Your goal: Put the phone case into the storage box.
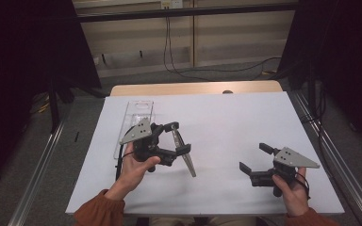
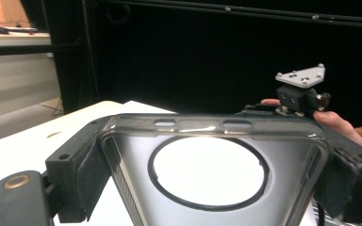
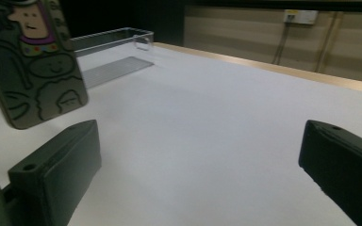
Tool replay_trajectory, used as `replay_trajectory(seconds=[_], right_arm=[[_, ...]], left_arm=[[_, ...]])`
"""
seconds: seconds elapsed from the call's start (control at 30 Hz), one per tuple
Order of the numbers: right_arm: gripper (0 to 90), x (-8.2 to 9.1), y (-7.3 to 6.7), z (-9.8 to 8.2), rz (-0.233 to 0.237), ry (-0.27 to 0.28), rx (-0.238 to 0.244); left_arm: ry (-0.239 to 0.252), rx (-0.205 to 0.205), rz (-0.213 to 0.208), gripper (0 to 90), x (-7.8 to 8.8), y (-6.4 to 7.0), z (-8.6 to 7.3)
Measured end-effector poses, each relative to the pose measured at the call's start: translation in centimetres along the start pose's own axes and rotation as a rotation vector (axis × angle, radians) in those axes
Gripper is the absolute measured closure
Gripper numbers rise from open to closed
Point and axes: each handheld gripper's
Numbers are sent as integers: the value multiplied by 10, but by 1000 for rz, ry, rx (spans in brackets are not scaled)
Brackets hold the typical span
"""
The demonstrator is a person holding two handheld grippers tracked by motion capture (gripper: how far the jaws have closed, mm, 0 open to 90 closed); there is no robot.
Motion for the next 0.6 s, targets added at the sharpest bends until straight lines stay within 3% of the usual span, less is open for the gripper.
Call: replay_trajectory(seconds=[0.03,0.07,0.1,0.27,0.33,0.43,0.6], right_arm=[[0,1,1,-1,-11,5,-13],[0,2,2,-2,-28,10,-26],[0,4,3,-3,-47,13,-41],[0,13,6,-6,-128,42,-62],[0,17,8,-7,-131,41,-64],[0,22,8,-9,-149,49,-71],[0,28,5,-13,-173,54,-72]], left_arm=[[-14,-7,7,121,2,-1,1],[5,1,23,121,1,-1,0],[-20,-11,31,120,4,-2,1],[4,-7,56,121,6,-4,2],[-19,-11,55,121,9,-7,3],[-9,-5,93,121,11,-8,5],[-7,-11,102,121,15,-10,9]])
Point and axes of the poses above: each handheld gripper's, and its own axes: x roughly backward along the jaws, z roughly out of its top, y roughly to its right, and after that the axes turned 5 degrees about z, right-handed
